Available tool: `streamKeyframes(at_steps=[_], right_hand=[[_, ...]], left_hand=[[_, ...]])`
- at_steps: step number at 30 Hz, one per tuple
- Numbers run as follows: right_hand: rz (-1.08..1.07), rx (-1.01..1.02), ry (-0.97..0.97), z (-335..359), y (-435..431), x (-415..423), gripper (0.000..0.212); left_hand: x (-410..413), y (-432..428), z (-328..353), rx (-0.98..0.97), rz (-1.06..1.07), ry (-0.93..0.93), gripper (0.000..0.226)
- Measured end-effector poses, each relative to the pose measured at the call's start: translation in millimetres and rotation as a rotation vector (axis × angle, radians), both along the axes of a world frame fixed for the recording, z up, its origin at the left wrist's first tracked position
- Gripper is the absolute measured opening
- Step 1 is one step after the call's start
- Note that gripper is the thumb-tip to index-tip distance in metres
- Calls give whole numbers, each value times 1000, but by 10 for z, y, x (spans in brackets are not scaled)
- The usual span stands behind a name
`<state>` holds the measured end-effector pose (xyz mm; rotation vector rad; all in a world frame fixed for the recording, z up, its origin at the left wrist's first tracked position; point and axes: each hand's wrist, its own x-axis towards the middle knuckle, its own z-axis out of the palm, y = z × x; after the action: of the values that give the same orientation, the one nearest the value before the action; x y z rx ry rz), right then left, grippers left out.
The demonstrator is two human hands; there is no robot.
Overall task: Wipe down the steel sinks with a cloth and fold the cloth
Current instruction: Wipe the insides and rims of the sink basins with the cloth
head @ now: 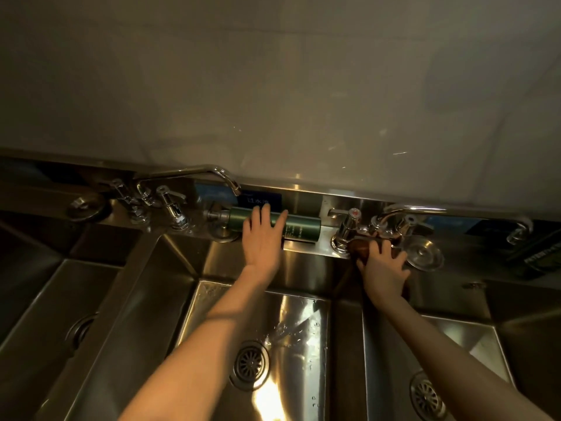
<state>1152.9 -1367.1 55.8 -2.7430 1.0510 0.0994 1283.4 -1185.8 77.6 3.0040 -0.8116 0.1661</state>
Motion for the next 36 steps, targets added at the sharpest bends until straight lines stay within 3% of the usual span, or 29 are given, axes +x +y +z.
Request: streamKeyframes(at_steps=[4, 8, 16, 24, 27, 31, 36], right_hand=[[19, 31, -12, -5, -35, -13, 47], [33, 41, -38, -11, -63, -27, 47], [160, 83, -137, -43, -52, -296, 54], [409, -140, -343, 171, 345, -73, 62], [524, -124, -277, 293, 583, 309, 58], [463, 25, -55, 228, 802, 948, 51], [454, 14, 71, 79, 1107, 1334, 44]], left_hand=[[243, -33, -21, 160, -135, -40, 75], [304, -39, 26, 199, -217, -26, 72], [-77, 273, 140, 19, -296, -196, 82], [-423, 861, 37, 14, -331, -127, 79], [-502, 1062, -33, 30, -362, -88, 79], [-467, 1280, -151, 83, -418, -71, 77], [-413, 1454, -159, 24, -481, -93, 72]])
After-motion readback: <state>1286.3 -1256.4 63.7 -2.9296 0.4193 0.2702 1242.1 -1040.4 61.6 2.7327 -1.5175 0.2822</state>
